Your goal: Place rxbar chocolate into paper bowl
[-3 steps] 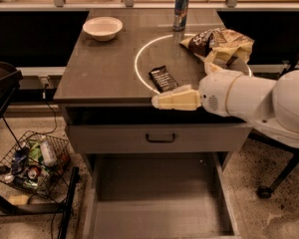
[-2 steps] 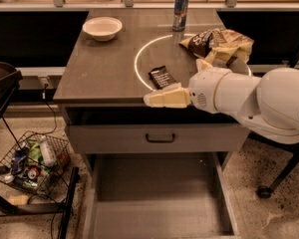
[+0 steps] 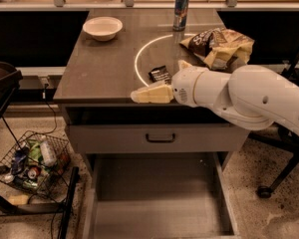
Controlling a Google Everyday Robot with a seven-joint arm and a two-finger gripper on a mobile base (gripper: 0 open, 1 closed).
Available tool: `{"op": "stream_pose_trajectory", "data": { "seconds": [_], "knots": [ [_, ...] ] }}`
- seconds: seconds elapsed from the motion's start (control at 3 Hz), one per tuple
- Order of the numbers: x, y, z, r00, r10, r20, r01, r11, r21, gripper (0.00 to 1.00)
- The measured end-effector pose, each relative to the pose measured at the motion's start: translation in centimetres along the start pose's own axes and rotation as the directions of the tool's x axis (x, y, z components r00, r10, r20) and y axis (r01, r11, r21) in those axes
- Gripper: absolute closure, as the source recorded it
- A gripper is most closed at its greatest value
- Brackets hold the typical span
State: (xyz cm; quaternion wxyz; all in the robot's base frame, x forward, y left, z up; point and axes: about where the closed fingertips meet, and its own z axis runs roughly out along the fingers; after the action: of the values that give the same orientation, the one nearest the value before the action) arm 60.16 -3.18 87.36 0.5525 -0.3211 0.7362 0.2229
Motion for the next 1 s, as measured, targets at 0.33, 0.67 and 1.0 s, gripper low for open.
{"op": "stream_pose_trajectory", "data": {
  "seconds": [0.33, 0.67, 1.0],
  "knots": [
    [0.1, -0.6, 1.8, 1.000, 0.019, 0.006, -0.019, 0.9998, -0.006, 0.00],
    [-0.4, -2.0, 2.5, 1.000, 0.021, 0.011, -0.021, 0.9997, 0.015, 0.00],
    [-0.4, -3.9, 2.6, 1.000, 0.016, 0.006, -0.017, 0.9987, 0.048, 0.00]
  ]
}}
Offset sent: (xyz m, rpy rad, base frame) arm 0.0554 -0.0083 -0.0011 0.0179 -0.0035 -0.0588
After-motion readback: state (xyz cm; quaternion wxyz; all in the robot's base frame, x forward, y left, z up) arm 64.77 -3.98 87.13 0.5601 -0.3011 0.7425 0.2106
